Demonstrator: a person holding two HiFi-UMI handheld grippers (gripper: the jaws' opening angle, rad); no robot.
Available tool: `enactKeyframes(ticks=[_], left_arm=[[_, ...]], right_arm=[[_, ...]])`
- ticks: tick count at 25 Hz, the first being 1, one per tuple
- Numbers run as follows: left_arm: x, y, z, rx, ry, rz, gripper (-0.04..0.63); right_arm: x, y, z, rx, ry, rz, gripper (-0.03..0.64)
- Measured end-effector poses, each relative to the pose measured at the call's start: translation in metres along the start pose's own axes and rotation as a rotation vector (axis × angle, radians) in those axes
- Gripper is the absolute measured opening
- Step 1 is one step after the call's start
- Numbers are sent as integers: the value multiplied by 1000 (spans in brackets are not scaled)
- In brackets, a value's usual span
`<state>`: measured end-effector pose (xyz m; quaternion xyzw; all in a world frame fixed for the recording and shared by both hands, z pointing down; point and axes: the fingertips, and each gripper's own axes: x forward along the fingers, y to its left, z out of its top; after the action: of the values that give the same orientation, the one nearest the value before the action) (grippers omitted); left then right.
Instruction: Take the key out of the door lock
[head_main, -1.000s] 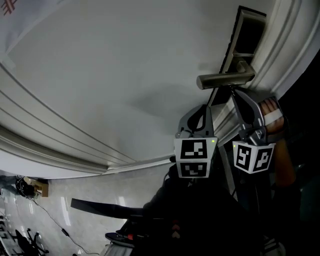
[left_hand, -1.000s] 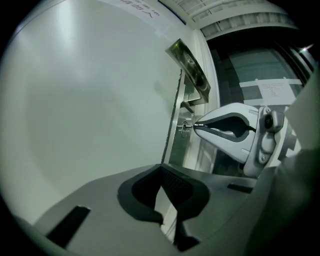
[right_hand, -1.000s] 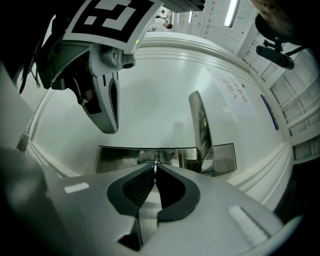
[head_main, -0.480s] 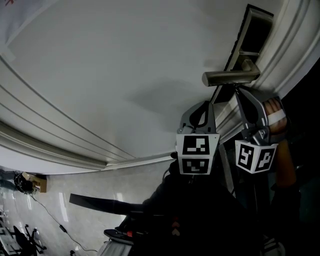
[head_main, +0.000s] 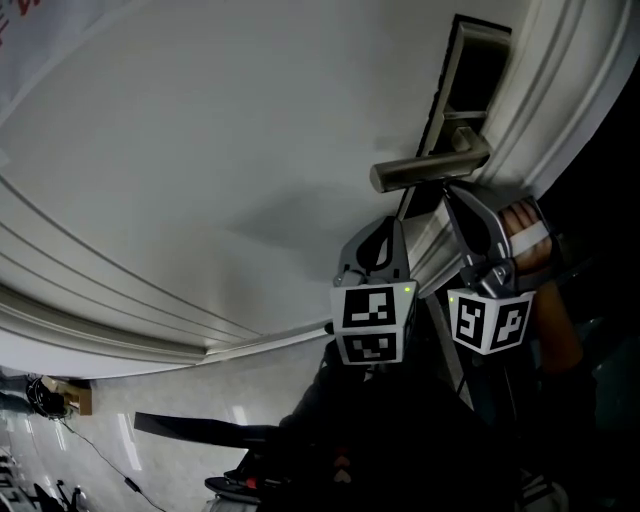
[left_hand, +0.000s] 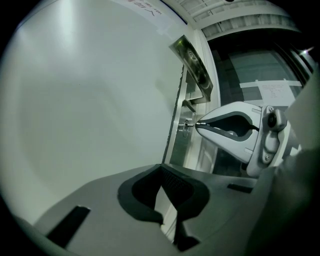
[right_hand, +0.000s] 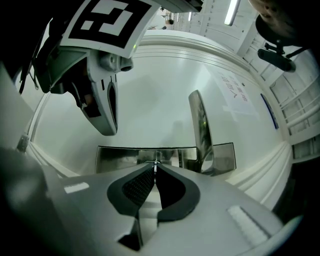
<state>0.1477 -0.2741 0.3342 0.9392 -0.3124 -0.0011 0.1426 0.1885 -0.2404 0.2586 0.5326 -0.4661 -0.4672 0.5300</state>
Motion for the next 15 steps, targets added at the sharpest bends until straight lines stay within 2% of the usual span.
enactKeyframes(ticks=[7,15], left_arm=[[-3,3,2,-2,-9,6,0],[-6,6,4,-7,-14,14,0]], right_arm=[[0,0,0,-38,-3,-3,12],[0,0,0,-20,13,-1,12]])
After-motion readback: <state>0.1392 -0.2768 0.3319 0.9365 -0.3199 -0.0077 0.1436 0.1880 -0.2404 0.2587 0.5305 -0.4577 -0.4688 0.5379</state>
